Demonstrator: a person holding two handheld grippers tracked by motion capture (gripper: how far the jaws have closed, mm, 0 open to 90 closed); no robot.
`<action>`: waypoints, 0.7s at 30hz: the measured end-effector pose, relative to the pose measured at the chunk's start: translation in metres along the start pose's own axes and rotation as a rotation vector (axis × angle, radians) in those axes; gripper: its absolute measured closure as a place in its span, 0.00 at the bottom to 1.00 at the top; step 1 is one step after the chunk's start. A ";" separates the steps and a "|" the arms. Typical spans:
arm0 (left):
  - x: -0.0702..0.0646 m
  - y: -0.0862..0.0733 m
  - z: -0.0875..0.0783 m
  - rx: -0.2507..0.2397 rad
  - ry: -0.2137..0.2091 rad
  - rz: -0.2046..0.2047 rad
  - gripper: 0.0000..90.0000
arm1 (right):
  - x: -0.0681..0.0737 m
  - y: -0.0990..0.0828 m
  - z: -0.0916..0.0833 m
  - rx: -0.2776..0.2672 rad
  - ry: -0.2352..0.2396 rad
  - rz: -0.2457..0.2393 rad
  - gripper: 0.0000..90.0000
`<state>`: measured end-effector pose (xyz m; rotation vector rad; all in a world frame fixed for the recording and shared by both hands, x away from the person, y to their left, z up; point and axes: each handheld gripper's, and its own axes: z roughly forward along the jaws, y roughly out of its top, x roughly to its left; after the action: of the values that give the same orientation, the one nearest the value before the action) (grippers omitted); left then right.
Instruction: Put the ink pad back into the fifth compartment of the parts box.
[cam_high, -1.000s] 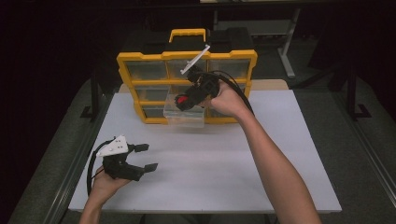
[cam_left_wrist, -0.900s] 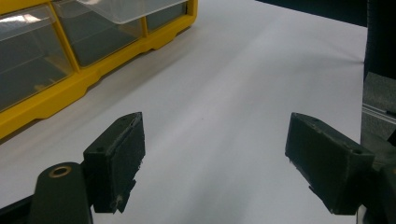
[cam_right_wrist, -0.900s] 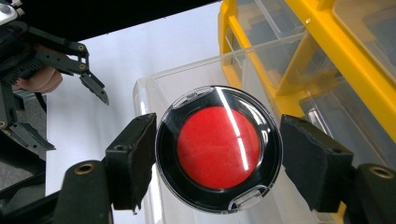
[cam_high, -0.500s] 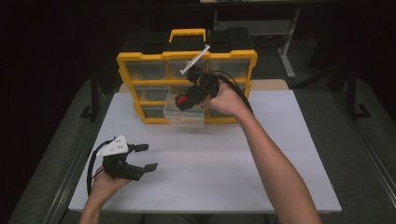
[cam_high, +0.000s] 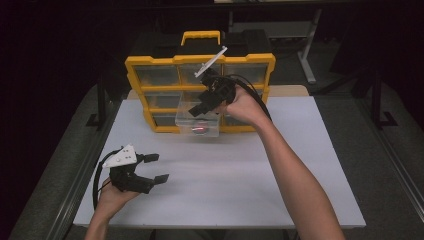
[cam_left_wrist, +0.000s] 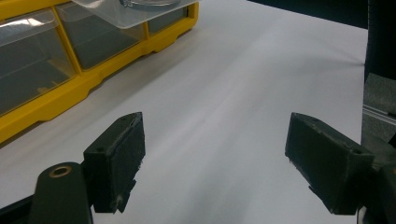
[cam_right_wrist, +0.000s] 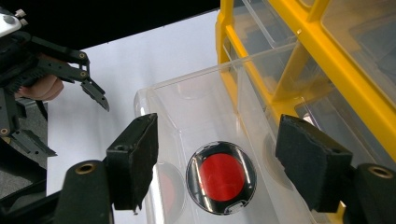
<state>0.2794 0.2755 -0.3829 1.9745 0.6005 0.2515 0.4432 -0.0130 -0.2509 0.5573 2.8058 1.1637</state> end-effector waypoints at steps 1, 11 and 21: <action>0.000 0.000 0.000 0.000 0.001 -0.004 0.22 | 0.000 0.000 -0.001 -0.004 0.001 0.001 0.33; 0.001 0.001 -0.002 -0.010 0.000 -0.004 0.22 | 0.008 0.000 -0.014 -0.051 0.031 -0.020 0.46; 0.001 0.000 -0.003 -0.014 0.000 -0.010 0.22 | 0.020 -0.001 -0.027 -0.091 0.077 -0.048 0.70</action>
<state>0.2792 0.2781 -0.3812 1.9576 0.6071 0.2489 0.4195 -0.0250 -0.2308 0.4447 2.7946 1.3228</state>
